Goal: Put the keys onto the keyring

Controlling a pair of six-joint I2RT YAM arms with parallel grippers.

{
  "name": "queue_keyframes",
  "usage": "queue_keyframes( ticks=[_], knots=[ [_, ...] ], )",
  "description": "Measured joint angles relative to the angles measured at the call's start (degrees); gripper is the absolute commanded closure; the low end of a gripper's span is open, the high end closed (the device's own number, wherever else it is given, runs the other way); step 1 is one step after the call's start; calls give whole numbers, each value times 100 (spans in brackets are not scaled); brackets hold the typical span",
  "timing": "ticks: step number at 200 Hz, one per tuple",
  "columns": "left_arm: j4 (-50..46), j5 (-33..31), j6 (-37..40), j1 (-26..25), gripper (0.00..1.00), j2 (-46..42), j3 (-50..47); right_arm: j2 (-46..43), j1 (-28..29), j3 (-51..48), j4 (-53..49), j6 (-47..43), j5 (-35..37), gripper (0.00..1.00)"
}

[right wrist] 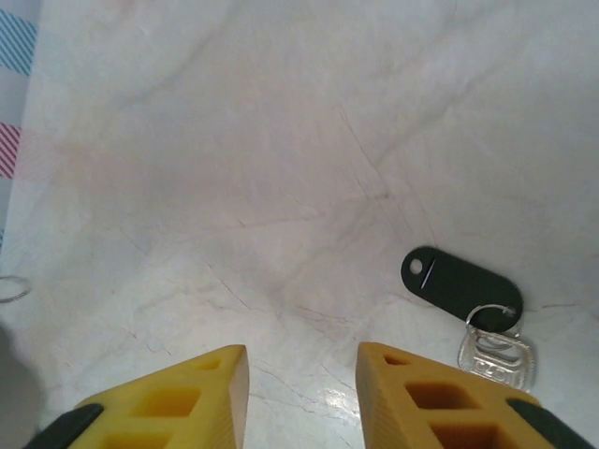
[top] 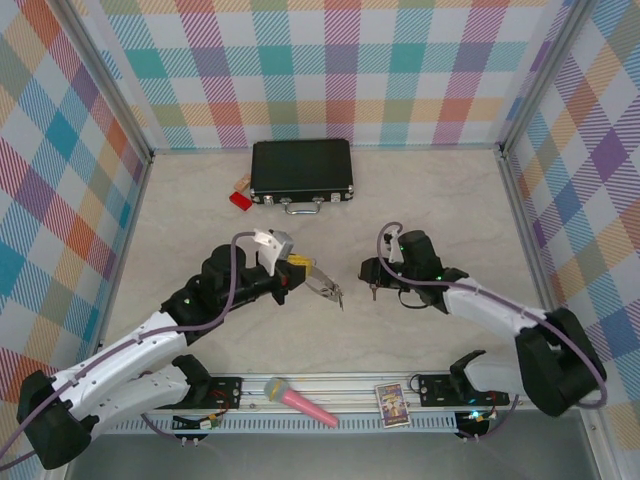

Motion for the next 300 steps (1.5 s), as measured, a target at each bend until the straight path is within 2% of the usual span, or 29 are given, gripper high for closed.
queue_keyframes(
  ticks=[35,68,107,142,162,204,242,300],
  knots=[
    [525,-487,396,-214,100,24,-267,-791,0,-2,-348,-203,470,59],
    [837,-651,538,-271,100,131,-411,-1392,0,-94,-509,-450,640,57],
    [1198,-597,472,-275,100,330,-411,-1794,0,-247,-649,-726,654,55],
    [1523,-330,175,-275,100,514,-411,-1980,0,-262,-654,-901,608,47],
    [1665,-138,-11,-275,100,610,-411,-2085,0,-264,-643,-990,490,46],
    [1759,330,-544,-229,100,756,-376,-2391,0,-267,-310,-1102,-289,55],
    [2188,933,-1355,63,100,981,-273,-2570,0,-260,291,-1137,-1027,57],
    [2675,1329,-2039,188,100,1161,-170,-2105,0,85,1119,-1049,-1674,72]
  ],
)
